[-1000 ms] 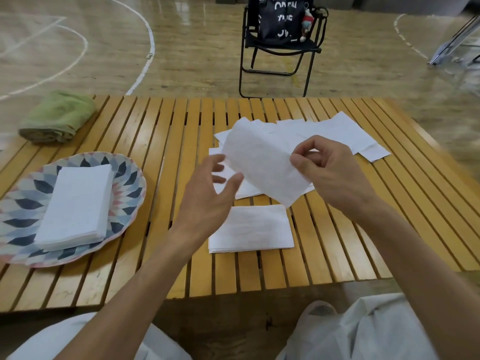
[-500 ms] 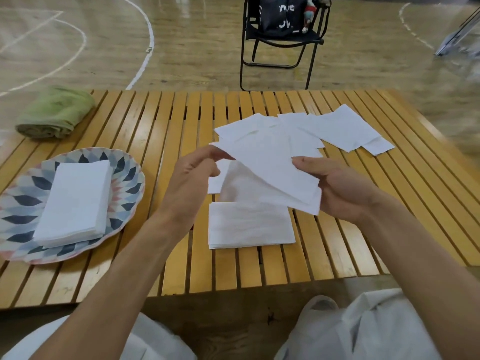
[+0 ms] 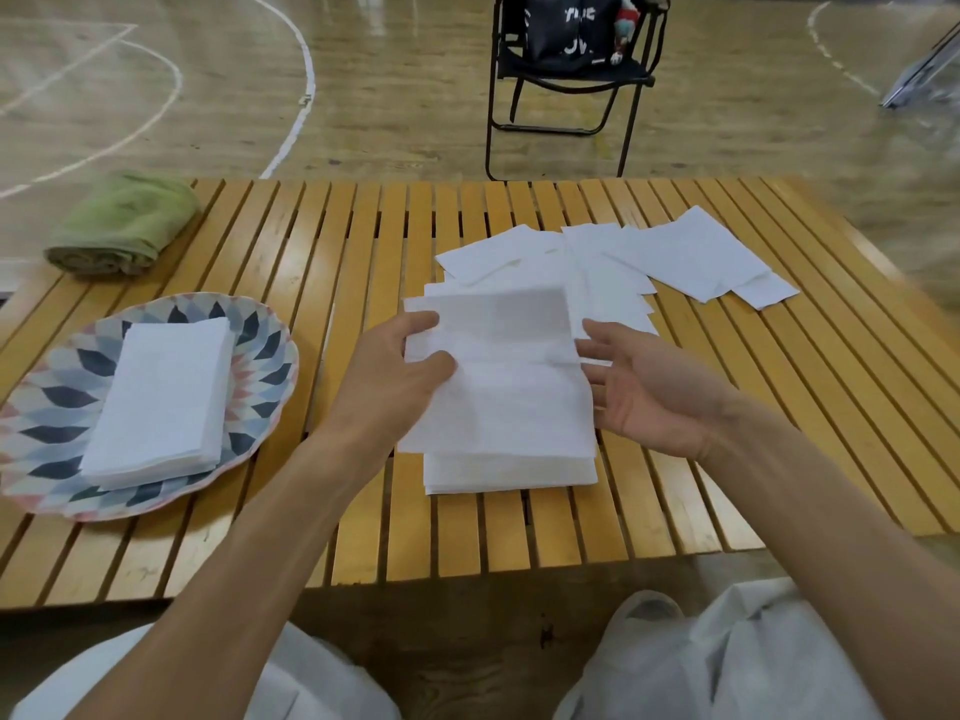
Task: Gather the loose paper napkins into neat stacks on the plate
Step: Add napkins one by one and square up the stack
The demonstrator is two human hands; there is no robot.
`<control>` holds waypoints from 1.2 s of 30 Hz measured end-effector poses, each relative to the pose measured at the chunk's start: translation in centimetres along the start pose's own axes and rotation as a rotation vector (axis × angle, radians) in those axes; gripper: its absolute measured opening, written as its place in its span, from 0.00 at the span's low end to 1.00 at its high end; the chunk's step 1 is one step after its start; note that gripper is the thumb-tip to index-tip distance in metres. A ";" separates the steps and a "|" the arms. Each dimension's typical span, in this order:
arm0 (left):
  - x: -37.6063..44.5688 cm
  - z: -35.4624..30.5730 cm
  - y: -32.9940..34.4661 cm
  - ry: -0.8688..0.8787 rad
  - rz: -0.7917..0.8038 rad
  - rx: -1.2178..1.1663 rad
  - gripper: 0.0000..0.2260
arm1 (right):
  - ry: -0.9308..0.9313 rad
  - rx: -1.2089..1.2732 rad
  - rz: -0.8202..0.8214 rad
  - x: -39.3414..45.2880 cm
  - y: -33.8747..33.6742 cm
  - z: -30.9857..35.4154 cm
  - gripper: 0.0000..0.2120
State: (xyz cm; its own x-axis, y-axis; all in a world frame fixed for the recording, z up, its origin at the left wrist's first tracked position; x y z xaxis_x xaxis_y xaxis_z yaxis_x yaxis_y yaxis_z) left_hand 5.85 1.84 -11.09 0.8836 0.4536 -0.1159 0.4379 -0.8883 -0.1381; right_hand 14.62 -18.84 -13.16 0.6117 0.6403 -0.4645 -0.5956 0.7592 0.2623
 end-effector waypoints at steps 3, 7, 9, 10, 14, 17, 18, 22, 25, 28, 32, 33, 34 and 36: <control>-0.1 -0.4 0.1 0.039 0.019 -0.022 0.22 | -0.113 0.024 -0.029 -0.1 0.2 1.2 0.18; -0.4 -1.9 0.4 0.147 0.031 -0.083 0.20 | -0.240 -0.032 -0.146 -0.3 -0.2 2.3 0.21; -0.7 -2.7 0.3 0.209 0.023 -0.099 0.19 | -0.287 -0.097 -0.170 -0.4 -0.1 2.7 0.22; -0.8 -3.0 0.2 0.231 0.020 -0.110 0.18 | -0.314 -0.124 -0.177 -0.5 0.0 2.9 0.22; -0.8 -3.4 -0.1 0.272 -0.015 -0.138 0.17 | -0.431 -0.217 -0.278 -1.2 -0.5 4.0 0.22; -0.9 -3.7 -0.3 0.299 -0.041 -0.141 0.16 | -0.493 -0.300 -0.351 -1.8 -0.9 4.6 0.23; -0.9 -3.8 -0.3 0.308 -0.047 -0.129 0.14 | -0.511 -0.305 -0.348 -2.0 -0.8 4.8 0.21; -0.9 -4.0 -0.2 0.328 -0.029 -0.105 0.08 | -0.578 -0.316 -0.276 -2.7 0.2 5.5 0.14; -0.9 -3.9 -0.1 0.329 -0.012 -0.095 0.08 | -0.586 -0.396 -0.248 -2.7 0.9 5.5 0.10; -0.9 -3.9 -0.2 0.346 -0.035 -0.027 0.09 | -0.585 -0.488 -0.299 -2.5 0.6 5.4 0.10; -1.3 -4.2 -0.3 0.380 -0.076 0.058 0.08 | -0.605 -0.617 -0.357 -2.7 0.4 5.5 0.06; -1.4 -4.2 -0.4 0.386 -0.086 0.077 0.08 | -0.612 -0.646 -0.372 -2.7 0.4 5.5 0.05; -1.4 -4.2 -0.5 0.392 -0.098 0.102 0.08 | -0.622 -0.678 -0.390 -2.7 0.4 5.6 0.04; -1.3 -4.2 -0.7 0.413 -0.131 0.177 0.07 | -0.653 -0.745 -0.430 -2.9 0.3 5.8 0.03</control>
State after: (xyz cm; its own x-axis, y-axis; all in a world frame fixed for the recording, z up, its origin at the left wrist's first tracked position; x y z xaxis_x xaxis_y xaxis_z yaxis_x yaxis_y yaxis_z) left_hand 5.07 1.61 -6.70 0.8306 0.4627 0.3098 0.5466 -0.7837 -0.2950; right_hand 15.67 -19.77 -6.86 0.8732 0.4427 0.2038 -0.2966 0.8145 -0.4986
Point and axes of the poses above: each hand's wrist, its own x-axis towards the middle knuckle, its own y-axis out of the palm, z = x × y, the point moved 9 cm from there along x, towards the middle knuckle, and after that the axes turned 6 degrees about -x, right-handed, at the moved point
